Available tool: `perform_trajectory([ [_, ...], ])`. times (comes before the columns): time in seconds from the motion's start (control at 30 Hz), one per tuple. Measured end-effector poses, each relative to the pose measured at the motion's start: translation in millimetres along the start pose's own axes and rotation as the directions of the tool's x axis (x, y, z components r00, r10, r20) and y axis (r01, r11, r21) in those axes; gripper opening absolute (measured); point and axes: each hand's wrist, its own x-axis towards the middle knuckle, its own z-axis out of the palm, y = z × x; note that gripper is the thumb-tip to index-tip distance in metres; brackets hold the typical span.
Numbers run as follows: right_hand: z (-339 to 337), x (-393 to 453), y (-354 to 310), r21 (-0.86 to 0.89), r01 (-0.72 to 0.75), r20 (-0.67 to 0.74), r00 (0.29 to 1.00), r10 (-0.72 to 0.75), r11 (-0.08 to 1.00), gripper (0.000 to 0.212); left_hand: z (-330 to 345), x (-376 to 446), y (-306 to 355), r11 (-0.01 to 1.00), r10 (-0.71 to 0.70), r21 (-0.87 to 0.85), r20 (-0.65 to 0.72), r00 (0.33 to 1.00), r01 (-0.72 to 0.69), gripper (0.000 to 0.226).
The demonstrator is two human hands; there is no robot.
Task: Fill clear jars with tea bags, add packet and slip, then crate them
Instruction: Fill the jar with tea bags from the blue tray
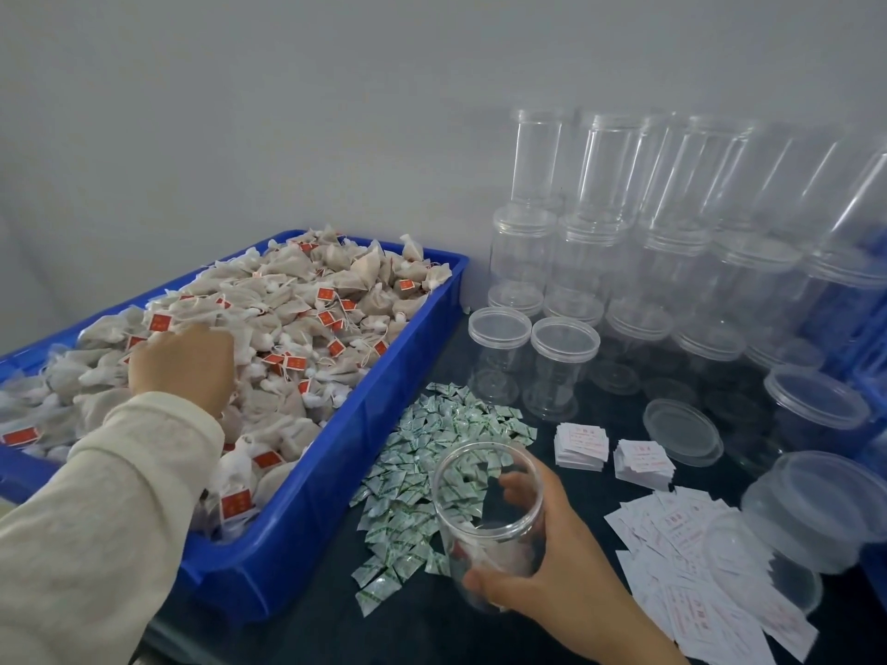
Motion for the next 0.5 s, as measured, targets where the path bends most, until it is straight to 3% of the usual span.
perform_trajectory([
  [0.27,0,2,1,0.016,-0.002,0.004,1.0,0.002,1.0,0.098,9,10,-11,0.974,0.01,-0.222,-0.131,0.991,-0.039,0.02],
  [0.5,3,3,4,0.002,-0.032,0.01,0.999,0.032,0.999,0.104,-17,12,4,0.86,0.027,-0.496,-0.19,0.981,-0.12,0.033],
])
